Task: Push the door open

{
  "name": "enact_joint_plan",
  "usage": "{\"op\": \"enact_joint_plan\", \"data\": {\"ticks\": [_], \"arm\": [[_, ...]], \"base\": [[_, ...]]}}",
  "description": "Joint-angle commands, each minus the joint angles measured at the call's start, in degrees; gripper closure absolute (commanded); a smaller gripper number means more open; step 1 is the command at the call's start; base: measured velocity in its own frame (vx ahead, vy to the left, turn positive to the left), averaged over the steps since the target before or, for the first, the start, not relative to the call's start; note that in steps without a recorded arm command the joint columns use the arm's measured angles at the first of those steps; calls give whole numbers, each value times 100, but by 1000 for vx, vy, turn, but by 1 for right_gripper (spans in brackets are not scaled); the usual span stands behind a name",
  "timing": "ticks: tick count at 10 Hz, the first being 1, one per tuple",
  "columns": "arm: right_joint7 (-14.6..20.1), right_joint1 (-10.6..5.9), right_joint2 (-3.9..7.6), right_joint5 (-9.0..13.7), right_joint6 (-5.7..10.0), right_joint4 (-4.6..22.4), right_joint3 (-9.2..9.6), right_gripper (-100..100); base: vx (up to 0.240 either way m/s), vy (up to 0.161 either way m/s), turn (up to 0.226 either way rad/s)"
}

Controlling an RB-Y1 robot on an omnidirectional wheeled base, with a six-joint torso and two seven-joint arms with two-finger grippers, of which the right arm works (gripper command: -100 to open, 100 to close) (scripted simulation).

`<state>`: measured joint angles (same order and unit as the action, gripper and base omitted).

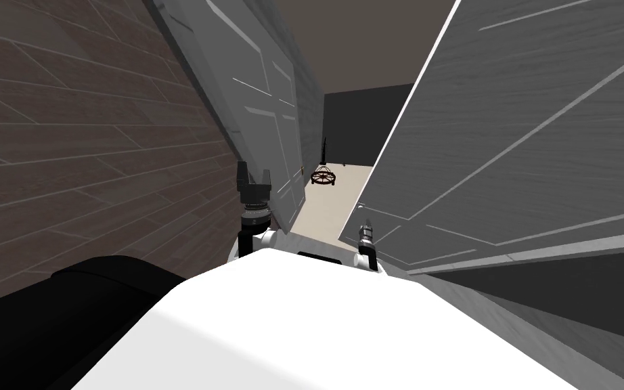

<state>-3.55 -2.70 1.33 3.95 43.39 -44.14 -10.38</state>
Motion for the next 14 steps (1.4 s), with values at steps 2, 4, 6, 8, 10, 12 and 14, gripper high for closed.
{"op": "enact_joint_plan", "data": {"ticks": [2,4,6,8,10,12,14], "arm": [[-11,-31,77,16,49,54,-32,-100],[-15,-31,90,26,76,71,-52,-100],[-20,-31,53,38,110,90,-77,-100],[-24,-31,-25,48,135,105,-95,-100],[-19,-36,-40,52,155,144,-103,-100],[-19,-36,-40,52,155,144,-103,100],[-19,-36,-40,52,155,144,-103,100]], "base": [[190,-44,16],[217,-50,29],[209,-47,32],[193,-36,22],[124,-17,3],[-19,2,6],[-12,1,2]]}}
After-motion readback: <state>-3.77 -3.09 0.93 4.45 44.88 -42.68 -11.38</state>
